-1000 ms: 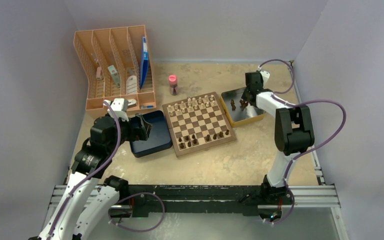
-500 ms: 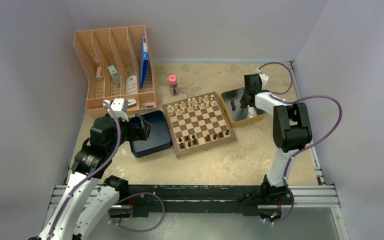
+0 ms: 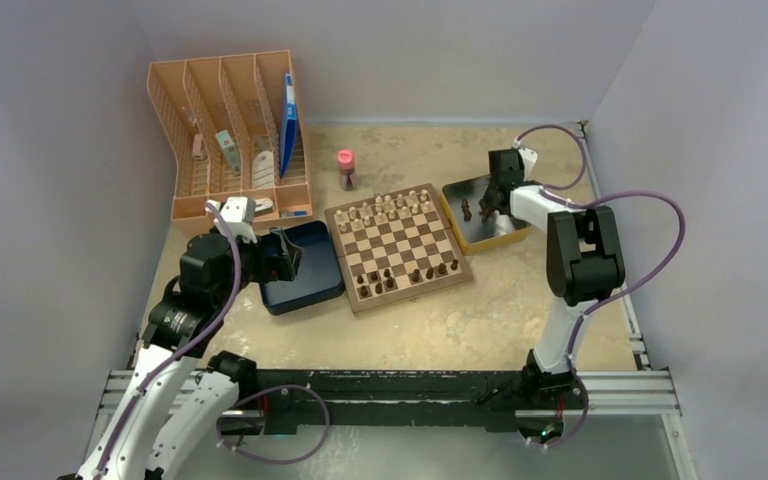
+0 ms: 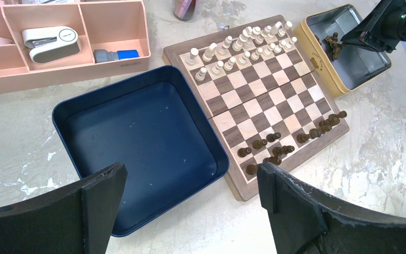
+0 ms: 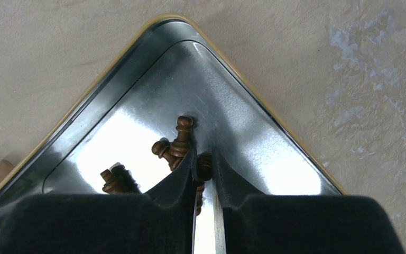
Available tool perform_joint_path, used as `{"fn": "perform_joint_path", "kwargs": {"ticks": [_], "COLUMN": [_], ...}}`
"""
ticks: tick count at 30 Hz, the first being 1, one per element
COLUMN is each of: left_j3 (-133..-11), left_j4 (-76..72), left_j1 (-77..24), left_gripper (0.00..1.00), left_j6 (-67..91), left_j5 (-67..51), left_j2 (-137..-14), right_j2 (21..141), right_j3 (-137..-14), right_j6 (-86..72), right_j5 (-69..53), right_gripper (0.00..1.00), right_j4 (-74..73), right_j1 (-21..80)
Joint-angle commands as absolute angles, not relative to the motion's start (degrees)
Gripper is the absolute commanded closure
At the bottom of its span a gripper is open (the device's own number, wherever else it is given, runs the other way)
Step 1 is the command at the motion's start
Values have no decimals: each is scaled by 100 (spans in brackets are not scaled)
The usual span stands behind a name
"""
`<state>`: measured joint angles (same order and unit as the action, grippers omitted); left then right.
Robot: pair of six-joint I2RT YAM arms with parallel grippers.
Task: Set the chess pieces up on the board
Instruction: Pick up the chess piece from the storage box.
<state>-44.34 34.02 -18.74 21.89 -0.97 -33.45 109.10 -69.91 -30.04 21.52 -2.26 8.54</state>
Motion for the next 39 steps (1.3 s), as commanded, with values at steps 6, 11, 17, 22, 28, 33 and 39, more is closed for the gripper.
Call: {"fn": "perform_joint_path", "kwargs": {"ticks": [6, 11, 17, 22, 28, 33, 39], "left_j3": [-4493, -4506, -4498, -4492, -4497, -4506, -4505], "left_j4": [3218, 3199, 3201, 3200, 3197, 3206, 3201], "left_j1": [-1837, -1837, -1837, -1837, -1837, -1837, -1830], "left_gripper": [5, 5, 5, 5, 5, 5, 5], "left_j6": [2156, 2137, 2136, 2136, 2136, 2144, 2153], "left_j5": [-126, -179, -167, -167, -160, -152, -127], "left_j2": [-3366, -3402, -3377, -3388, -3392, -3384, -3369], "right_j2": [10471, 10289, 10075, 9818, 9436, 9147, 8892], "right_j3": [-6956, -6985, -6971, -6946, -6923, -6872, -6588], "right_j6": [-3045, -3053, -3037, -2988, -3000, -3013, -3039], "right_j5": [2518, 2600, 2714, 2676, 2609, 2441, 2350], "right_gripper": [88, 88, 88, 88, 88, 88, 87], "right_j4": [-224, -320, -401, -501, -601, -697, -750], "right_j1": [825, 840, 967, 1223, 1880, 2442, 3288]}}
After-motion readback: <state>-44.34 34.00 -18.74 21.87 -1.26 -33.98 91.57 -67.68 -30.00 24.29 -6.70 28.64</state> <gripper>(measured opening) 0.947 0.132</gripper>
